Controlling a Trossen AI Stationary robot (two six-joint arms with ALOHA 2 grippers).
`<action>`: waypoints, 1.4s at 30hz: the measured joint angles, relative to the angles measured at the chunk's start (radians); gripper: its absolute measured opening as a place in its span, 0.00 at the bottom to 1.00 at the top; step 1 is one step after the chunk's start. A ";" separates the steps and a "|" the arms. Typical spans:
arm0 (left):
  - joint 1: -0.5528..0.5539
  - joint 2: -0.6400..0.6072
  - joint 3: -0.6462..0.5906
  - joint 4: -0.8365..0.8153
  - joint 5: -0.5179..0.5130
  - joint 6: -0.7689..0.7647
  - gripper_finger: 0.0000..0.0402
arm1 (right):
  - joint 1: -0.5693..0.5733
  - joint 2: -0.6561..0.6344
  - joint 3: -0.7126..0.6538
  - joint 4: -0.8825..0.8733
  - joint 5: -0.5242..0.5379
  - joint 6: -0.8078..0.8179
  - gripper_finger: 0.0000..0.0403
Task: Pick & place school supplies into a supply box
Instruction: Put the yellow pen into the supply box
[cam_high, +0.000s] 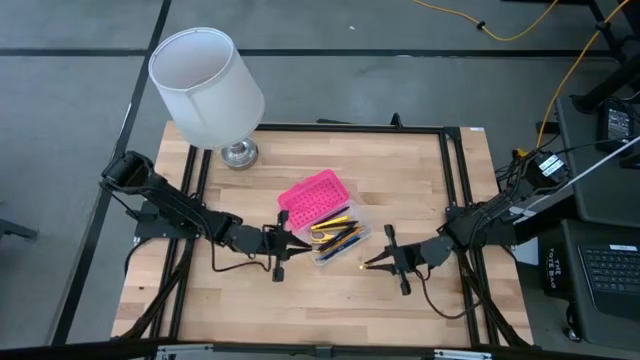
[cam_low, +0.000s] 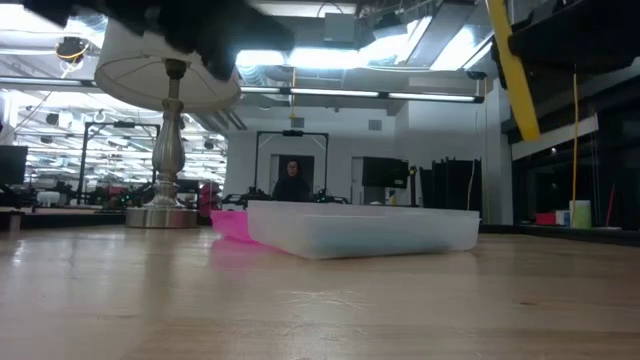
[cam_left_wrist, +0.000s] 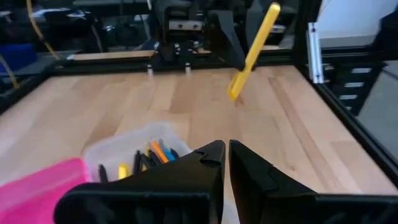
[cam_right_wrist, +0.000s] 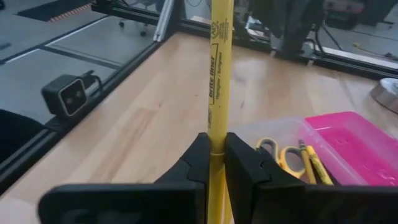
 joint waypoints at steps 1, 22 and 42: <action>0.002 0.000 -0.025 0.035 0.011 -0.005 0.04 | -0.004 0.000 0.000 0.000 -0.009 0.000 0.08; 0.041 -0.034 -0.185 0.215 0.051 -0.031 0.04 | -0.143 0.000 0.050 0.008 -0.114 -0.143 0.08; 0.041 -0.034 -0.185 0.198 0.012 -0.013 0.04 | -0.253 0.008 0.180 -0.218 -0.112 -0.133 0.08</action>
